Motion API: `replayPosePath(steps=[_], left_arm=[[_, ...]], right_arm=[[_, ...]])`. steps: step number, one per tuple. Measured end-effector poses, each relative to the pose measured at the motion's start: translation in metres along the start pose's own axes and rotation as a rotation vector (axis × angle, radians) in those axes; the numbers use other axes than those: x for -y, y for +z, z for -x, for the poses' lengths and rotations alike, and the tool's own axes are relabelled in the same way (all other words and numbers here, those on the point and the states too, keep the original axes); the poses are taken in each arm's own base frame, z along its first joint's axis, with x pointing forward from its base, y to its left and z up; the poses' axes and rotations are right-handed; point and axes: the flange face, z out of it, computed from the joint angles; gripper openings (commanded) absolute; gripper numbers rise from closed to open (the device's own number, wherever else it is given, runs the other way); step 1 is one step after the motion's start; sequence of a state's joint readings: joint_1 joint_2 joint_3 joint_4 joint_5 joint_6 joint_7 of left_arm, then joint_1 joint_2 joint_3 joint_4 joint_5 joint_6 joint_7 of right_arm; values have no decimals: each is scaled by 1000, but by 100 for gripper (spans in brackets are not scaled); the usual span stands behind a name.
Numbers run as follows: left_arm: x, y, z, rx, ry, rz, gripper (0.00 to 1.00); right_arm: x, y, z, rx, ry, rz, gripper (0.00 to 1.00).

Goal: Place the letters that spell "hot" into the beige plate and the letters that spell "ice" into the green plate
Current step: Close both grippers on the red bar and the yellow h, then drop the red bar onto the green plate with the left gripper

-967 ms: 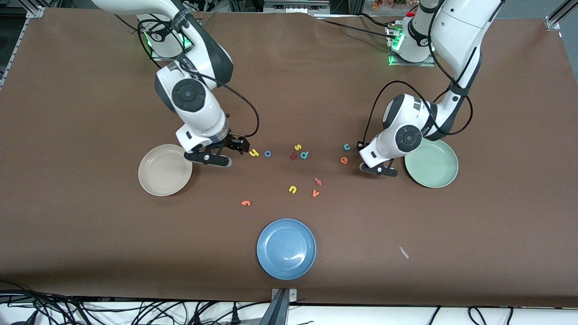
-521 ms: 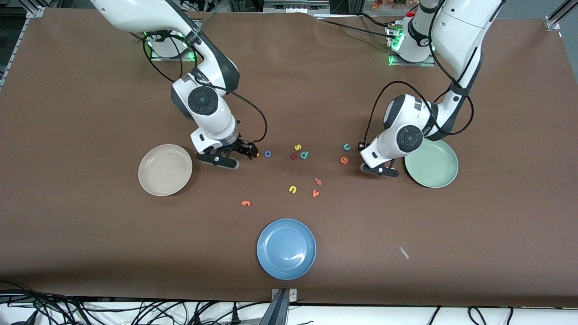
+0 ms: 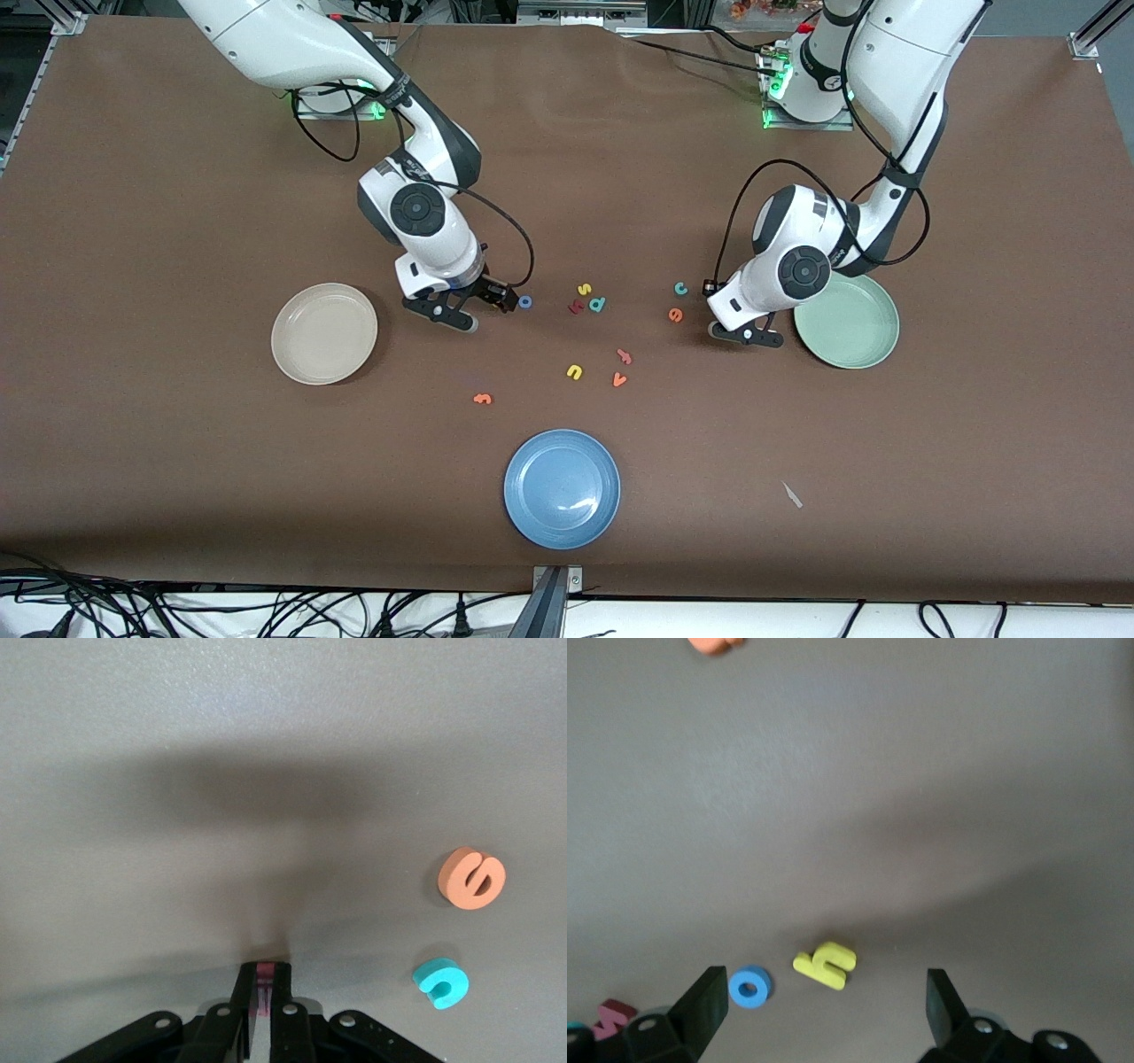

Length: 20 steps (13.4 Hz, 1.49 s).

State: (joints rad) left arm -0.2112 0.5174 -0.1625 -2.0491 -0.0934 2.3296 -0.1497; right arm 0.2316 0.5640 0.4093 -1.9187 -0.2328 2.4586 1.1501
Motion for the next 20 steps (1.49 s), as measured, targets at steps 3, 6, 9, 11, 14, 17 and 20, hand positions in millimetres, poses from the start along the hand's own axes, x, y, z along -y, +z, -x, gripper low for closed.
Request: replayPosePath(steps=[3,6,9,11,14,17,20], left_arm=[[0,-1,-1,-2,-25,1,0],[5,-23,-6,40,-46,-5,0],[34,-93,-14,135,-82,-6,0],[72,-140,-17,167,-85,-14,0],[150,-163,-19,161,-60,-63,0],[205,-142,-24,163,-58,-89,0],[220,-85,-38,185,-67,-66,1]], right_arm=[[-1,15,13,10,10,2,99],[-4,31,17,-5,-9,26,99],[-5,41,19,-27,-14,40,99],[-5,45,19,-39,-15,39,99],[-5,54,23,-66,-29,43,98],[-2,60,28,-92,-29,39,92],[-1,58,28,-95,-30,32,76]])
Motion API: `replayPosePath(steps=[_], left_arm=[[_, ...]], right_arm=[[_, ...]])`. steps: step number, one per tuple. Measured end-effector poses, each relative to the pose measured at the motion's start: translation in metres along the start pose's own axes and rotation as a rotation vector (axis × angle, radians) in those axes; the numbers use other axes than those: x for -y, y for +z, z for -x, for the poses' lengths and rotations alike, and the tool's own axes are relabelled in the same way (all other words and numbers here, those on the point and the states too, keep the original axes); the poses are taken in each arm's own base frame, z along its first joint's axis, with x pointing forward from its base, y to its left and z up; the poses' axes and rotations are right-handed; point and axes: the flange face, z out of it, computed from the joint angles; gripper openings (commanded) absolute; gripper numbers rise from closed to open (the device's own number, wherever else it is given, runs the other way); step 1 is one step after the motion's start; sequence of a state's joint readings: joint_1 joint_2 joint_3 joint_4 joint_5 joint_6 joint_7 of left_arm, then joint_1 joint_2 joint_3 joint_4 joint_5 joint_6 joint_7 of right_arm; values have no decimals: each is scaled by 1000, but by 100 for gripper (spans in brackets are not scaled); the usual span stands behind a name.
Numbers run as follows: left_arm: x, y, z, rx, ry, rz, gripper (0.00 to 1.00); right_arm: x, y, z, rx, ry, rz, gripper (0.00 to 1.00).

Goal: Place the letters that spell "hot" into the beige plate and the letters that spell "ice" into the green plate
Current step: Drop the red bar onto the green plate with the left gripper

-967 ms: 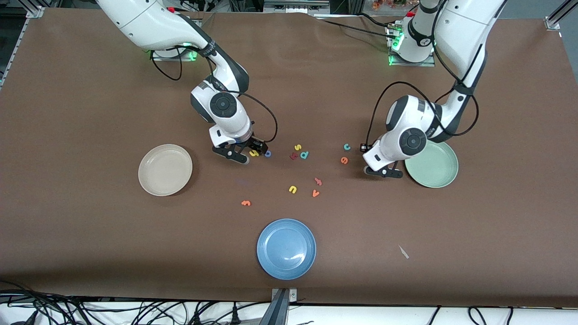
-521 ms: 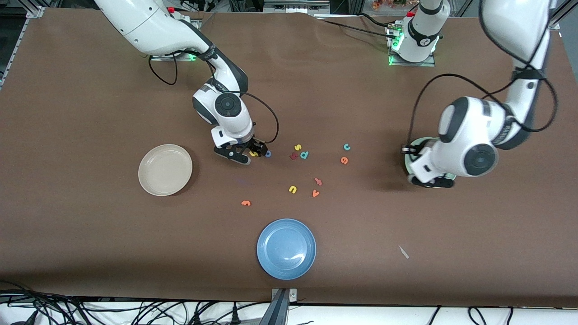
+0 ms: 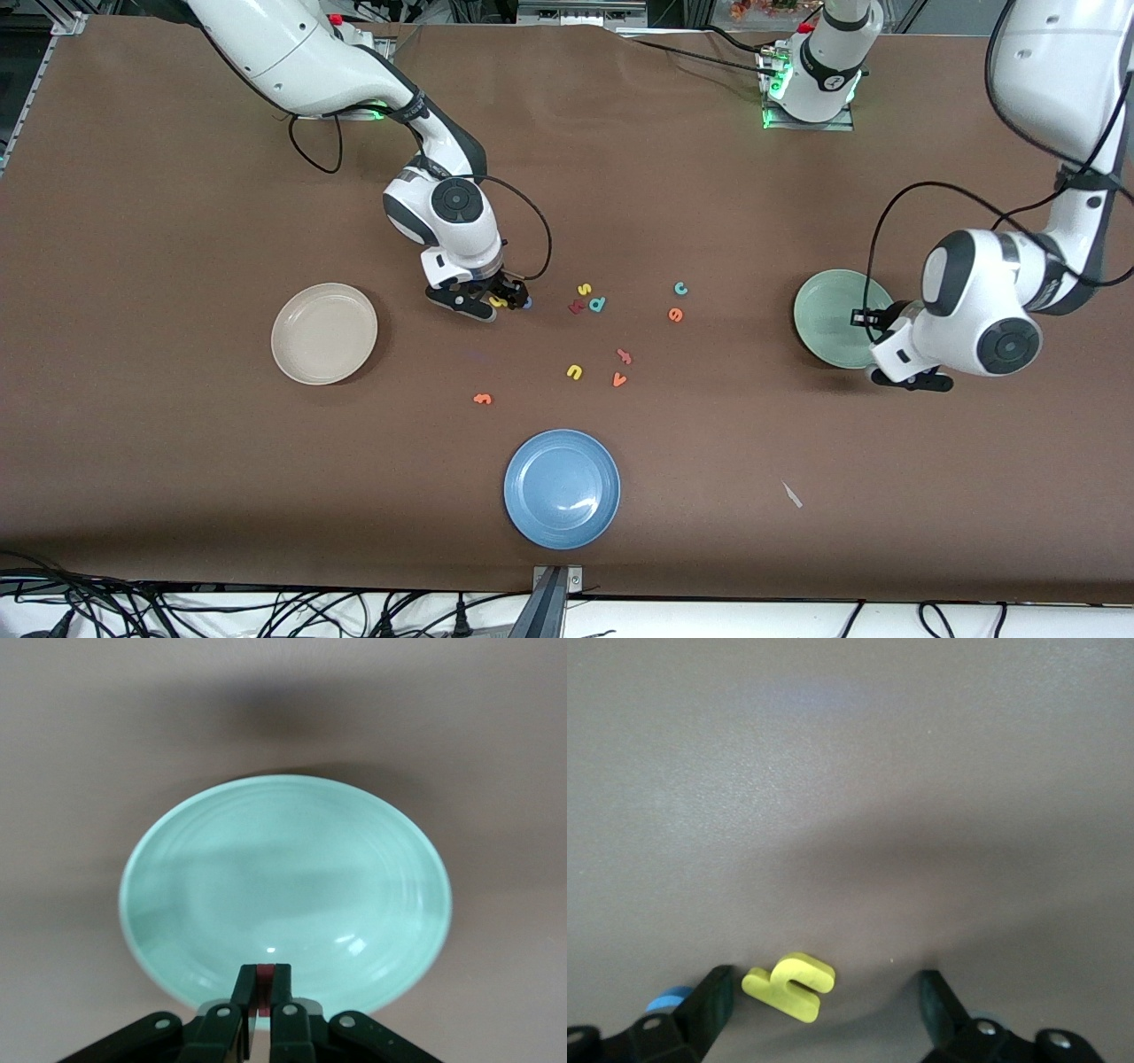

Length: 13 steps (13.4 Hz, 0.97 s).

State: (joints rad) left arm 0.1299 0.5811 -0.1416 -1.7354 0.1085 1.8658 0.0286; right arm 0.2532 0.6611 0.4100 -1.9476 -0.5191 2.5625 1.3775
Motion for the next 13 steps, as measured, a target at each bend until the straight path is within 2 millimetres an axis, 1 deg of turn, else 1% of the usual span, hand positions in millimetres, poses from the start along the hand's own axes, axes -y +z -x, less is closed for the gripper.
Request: replayPosePath(steps=[1,2,3,4,5,6,7,8,9,10,12,13], left_arm=[[-1,15,-6,12,2,5,28],[-1,23,-9,21,4,8,65],[-1,25,-9,23,4,8,92],[-1,20,-10,15,4,8,100],[-3,12,-10,-1,4,6,100],[-6,1,-10,-21,0,4,100],[-15,-14,-9,-45,-16,3,100],[-30,-28,-6,-69,-44,5,100],[-51,-41,-2,-88,-78,10,99],[-76,-50,1,-100,-109,20,97],[-132,-59,8,-100,-154,77,94],[-153,-59,12,-88,-176,107,94]], right_arm=[[1,-1,0,-1,-1,-4,70],[1,-1,0,-2,-2,-4,64],[2,-2,0,-5,-4,-9,58],[3,-3,0,-8,-8,-12,46],[3,-3,0,-10,-11,-12,37],[4,-4,0,-12,-13,-15,32],[5,-5,0,-14,-13,-17,27],[5,-6,0,-16,-13,-18,24],[5,-7,0,-16,-14,-18,24],[5,-7,-1,-18,-14,-19,24],[3,-14,-10,-34,-10,-24,24],[0,-20,-18,-45,-12,-25,24]])
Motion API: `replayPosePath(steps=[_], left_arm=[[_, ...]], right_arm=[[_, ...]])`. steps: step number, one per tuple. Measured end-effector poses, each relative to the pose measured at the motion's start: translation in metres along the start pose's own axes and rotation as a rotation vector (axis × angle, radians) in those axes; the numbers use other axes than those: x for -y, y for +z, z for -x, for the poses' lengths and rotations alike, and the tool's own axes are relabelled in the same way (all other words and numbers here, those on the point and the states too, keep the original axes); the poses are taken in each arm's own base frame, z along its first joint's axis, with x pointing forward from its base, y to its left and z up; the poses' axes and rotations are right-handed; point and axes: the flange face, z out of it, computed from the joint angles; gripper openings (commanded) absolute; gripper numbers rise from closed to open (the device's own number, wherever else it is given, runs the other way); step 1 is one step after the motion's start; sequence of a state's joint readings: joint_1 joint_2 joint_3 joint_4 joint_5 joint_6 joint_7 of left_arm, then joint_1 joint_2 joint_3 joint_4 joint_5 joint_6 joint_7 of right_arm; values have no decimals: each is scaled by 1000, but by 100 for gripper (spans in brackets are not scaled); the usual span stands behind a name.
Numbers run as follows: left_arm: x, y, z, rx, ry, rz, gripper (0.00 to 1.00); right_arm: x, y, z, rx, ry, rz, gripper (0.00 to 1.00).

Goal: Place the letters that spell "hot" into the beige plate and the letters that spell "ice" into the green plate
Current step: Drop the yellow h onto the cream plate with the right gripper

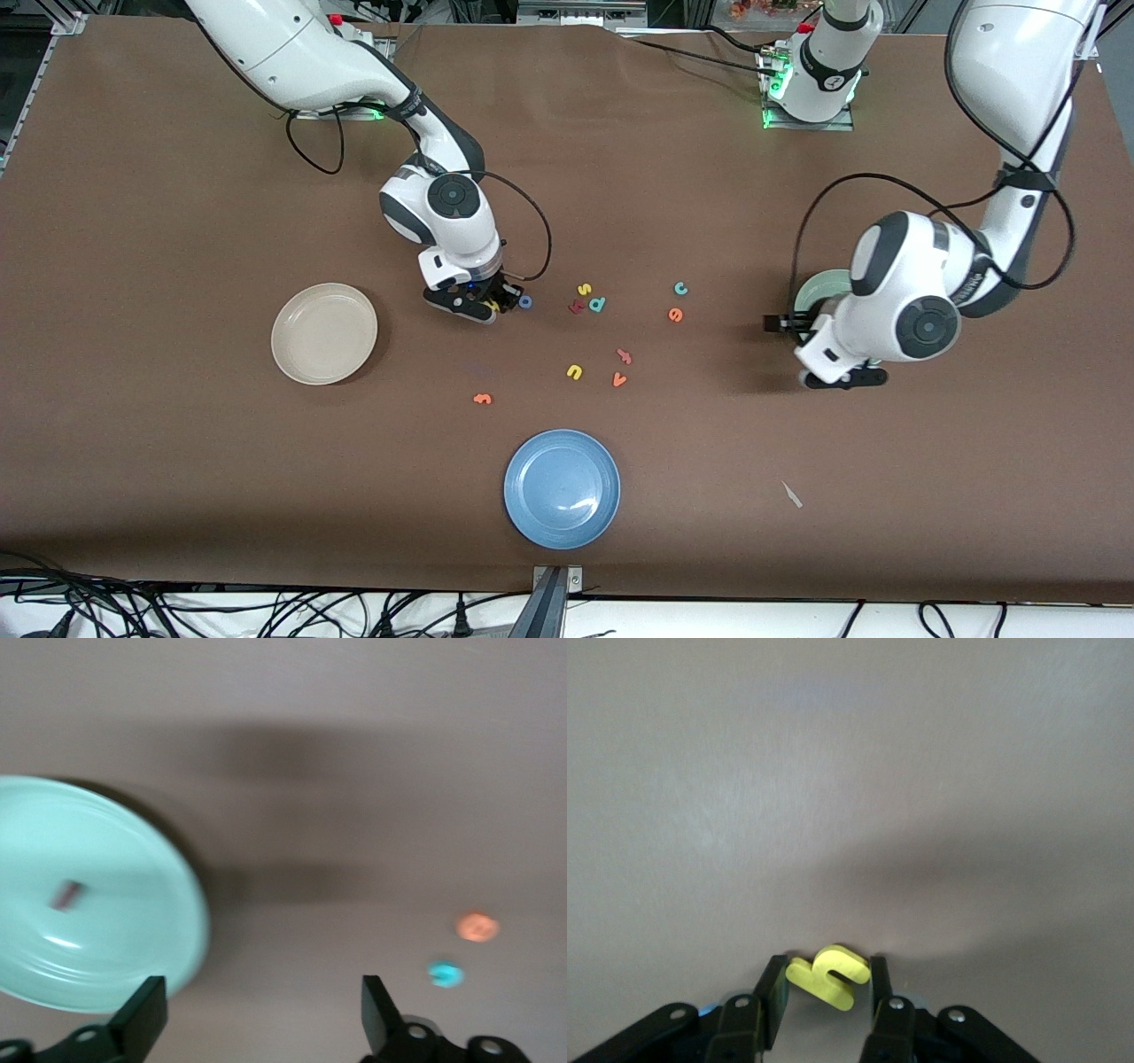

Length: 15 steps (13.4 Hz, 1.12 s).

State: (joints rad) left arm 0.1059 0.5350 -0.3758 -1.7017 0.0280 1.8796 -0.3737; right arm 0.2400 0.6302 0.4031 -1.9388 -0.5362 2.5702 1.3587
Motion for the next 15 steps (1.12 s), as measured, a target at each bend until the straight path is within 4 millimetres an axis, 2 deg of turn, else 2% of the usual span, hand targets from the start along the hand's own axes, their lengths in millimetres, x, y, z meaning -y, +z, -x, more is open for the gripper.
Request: replayPosePath(steps=[2,4,6,9,11,12,13,15], left_arm=[[-33,7,12,11,-60,7,91],[-61,11,20,-5,-117,31,84],[-88,26,30,11,-162,32,80],[-117,53,42,-3,-237,33,80],[-134,78,52,-25,-274,44,78],[-140,88,58,-30,-286,44,78],[-144,96,62,-30,-296,41,77],[-144,102,64,-23,-307,36,72]], right_arm=[[-12,-14,-22,-22,-20,17,24],[-26,-32,-45,-29,-52,41,24],[-47,-54,-70,-12,-111,52,24],[-107,-81,-112,1,-239,63,24],[-151,-92,-133,28,-332,77,26],[-169,-96,-142,43,-364,82,34],[-184,-97,-150,53,-384,85,49],[-200,-94,-156,65,-398,94,68]])
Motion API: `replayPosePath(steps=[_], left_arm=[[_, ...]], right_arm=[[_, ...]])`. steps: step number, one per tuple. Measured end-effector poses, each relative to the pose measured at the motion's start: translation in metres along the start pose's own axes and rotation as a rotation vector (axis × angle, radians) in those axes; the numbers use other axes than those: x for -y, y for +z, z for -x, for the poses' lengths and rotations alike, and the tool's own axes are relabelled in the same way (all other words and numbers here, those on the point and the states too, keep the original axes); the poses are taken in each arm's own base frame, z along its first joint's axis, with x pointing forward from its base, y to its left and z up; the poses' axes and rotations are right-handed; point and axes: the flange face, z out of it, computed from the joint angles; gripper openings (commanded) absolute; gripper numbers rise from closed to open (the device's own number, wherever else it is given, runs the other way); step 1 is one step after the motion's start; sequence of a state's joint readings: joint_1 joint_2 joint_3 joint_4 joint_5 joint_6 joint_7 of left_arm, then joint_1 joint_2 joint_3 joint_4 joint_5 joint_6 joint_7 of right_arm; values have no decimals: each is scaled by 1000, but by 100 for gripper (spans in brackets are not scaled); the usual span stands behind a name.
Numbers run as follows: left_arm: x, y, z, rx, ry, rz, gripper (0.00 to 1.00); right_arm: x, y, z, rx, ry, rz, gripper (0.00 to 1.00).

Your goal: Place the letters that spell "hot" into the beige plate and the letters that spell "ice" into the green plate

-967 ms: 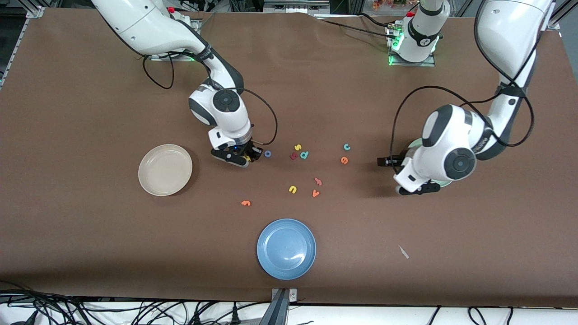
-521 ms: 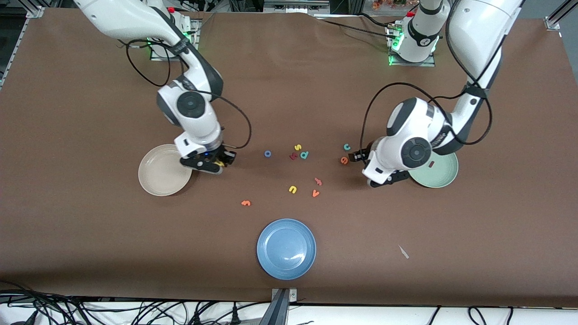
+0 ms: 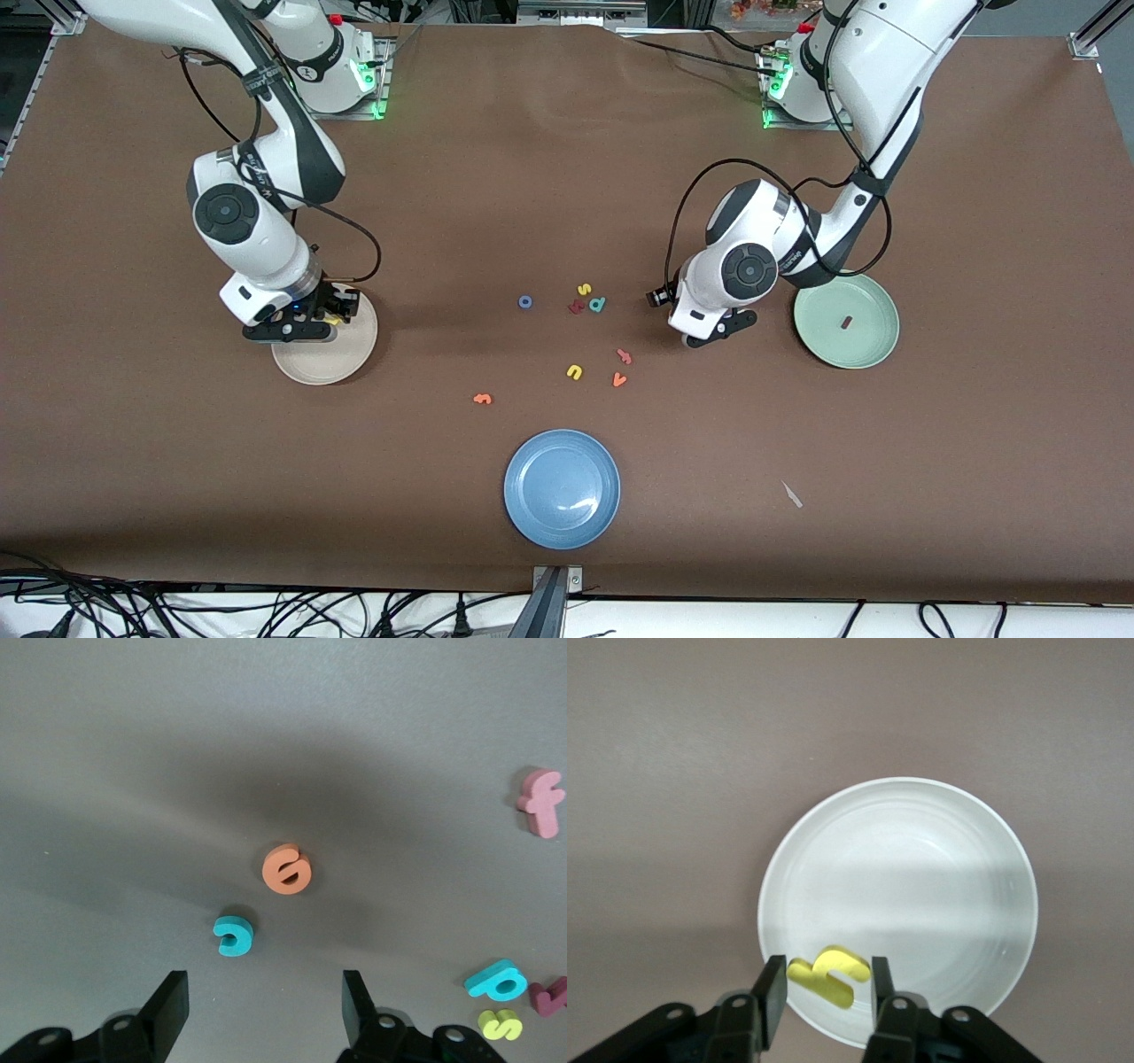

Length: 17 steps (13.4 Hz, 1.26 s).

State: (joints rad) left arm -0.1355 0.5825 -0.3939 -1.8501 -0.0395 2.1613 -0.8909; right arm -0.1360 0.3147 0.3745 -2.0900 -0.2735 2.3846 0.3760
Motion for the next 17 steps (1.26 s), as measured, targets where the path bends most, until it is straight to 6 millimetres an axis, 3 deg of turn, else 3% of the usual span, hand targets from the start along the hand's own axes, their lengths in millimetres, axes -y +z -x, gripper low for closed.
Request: replayPosePath(steps=[1,6,8,10,14,17], left_arm=[[2,1,-3,1,-6,-1,72],[8,0,-11,0,-23,3,73],[10,-1,-13,-1,-26,5,73],[11,-2,-15,-1,-29,6,73],[12,-1,-15,0,-30,6,72],[13,4,-14,3,-30,2,72]], right_arm=[[-1,2,1,4,-1,1,73],[3,2,3,14,23,-21,74],[13,1,4,16,55,-49,74],[38,-3,2,-4,76,-77,74],[116,-9,-23,-43,156,-153,74],[156,9,-54,-57,218,-179,74]])
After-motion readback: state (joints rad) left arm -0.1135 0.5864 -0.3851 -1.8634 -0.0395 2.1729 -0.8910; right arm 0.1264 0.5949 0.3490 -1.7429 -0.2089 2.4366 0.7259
